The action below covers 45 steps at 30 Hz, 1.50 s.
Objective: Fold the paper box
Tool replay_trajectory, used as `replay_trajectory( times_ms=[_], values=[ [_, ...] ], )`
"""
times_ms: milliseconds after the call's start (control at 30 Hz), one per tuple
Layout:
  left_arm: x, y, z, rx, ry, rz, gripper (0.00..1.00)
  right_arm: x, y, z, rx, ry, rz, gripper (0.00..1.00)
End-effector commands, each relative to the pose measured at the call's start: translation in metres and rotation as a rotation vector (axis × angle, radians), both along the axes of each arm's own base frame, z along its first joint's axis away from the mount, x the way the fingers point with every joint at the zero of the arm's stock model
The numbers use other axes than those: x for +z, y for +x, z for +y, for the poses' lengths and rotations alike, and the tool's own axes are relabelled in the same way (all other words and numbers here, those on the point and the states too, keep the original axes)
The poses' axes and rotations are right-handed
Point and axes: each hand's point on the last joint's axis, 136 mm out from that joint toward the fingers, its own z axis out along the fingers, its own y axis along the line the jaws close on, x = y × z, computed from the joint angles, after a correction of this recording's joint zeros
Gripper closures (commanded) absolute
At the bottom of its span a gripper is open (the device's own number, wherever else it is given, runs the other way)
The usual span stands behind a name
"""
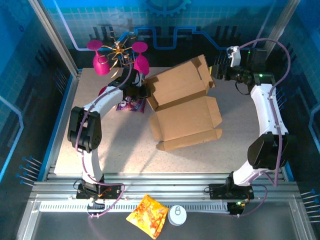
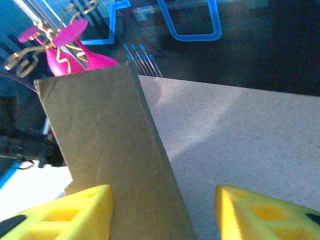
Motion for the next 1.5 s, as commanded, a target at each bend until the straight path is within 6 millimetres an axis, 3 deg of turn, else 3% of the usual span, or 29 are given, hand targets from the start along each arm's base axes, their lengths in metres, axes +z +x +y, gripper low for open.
replay_trajectory(
  times_ms=[0, 167, 400, 500, 900, 1267, 1467],
  values=[
    [0.03, -0.002, -0.007, -0.042, -0.029, -0.063, 1.0, 0.001, -0.002, 0.015, 0.164, 0.21, 0.064, 0.41],
    [0.03, -0.003, -0.007, -0.043, -0.028, -0.057, 1.0, -0.005, 0.0, 0.027, 0.313, 0.419, 0.149, 0.38],
    [0.03, -0.004, -0.007, -0.046, -0.025, -0.055, 1.0, -0.012, 0.006, 0.033, 0.334, 0.412, 0.165, 0.38],
    [0.031, -0.003, -0.007, -0.042, -0.024, -0.058, 1.0, -0.014, 0.006, 0.038, 0.329, 0.38, 0.165, 0.44],
    [0.032, -0.004, -0.007, -0.037, 0.006, -0.059, 1.0, -0.039, -0.006, 0.056, 0.212, 0.001, 0.141, 0.44],
    [0.037, -0.01, -0.012, -0.048, 0.047, -0.073, 1.0, -0.056, 0.007, 0.048, 0.018, -0.403, 0.051, 0.45],
    [0.039, -0.013, -0.016, -0.053, 0.058, -0.081, 1.0, -0.065, 0.019, 0.041, -0.068, -0.567, 0.032, 0.53]
  ],
)
